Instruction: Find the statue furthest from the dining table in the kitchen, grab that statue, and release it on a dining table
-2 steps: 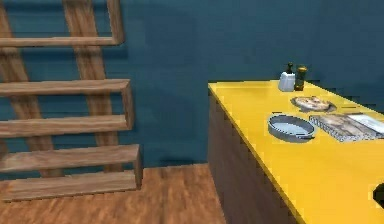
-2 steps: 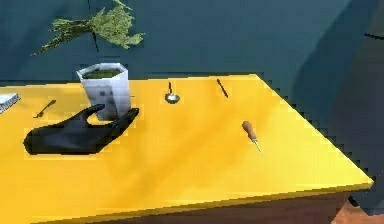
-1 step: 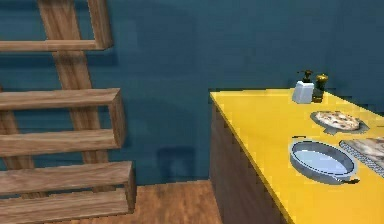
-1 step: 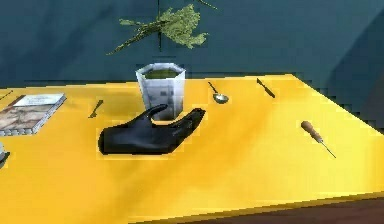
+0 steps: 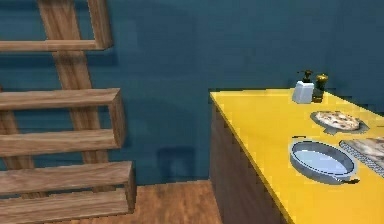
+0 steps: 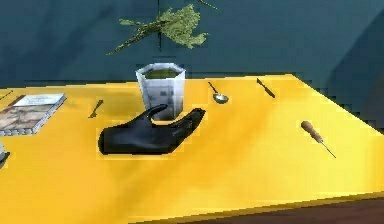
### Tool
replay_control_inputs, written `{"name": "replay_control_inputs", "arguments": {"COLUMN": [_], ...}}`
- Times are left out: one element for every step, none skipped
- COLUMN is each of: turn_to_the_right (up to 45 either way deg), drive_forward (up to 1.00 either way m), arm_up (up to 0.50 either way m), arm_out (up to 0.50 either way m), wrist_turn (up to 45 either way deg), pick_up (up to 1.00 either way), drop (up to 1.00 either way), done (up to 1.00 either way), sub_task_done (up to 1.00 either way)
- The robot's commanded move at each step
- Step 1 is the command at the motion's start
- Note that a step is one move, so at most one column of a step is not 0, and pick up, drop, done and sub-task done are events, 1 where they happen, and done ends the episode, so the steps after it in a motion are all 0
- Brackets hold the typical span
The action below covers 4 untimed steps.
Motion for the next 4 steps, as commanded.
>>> {"name": "replay_control_inputs", "arguments": {"turn_to_the_right": [0.0, 0.0, 0.0, 0.0], "drive_forward": [0.0, 0.0, 0.0, 0.0], "arm_up": [0.38, 0.0, 0.0, 0.0], "arm_out": [0.0, 0.22, 0.0, 0.0], "wrist_turn": [0.0, 0.0, 45.0, 45.0], "pick_up": [0.0, 0.0, 0.0, 0.0], "drop": [0.0, 0.0, 0.0, 0.0], "done": [0.0, 0.0, 0.0, 0.0], "sub_task_done": [0.0, 0.0, 0.0, 0.0]}}
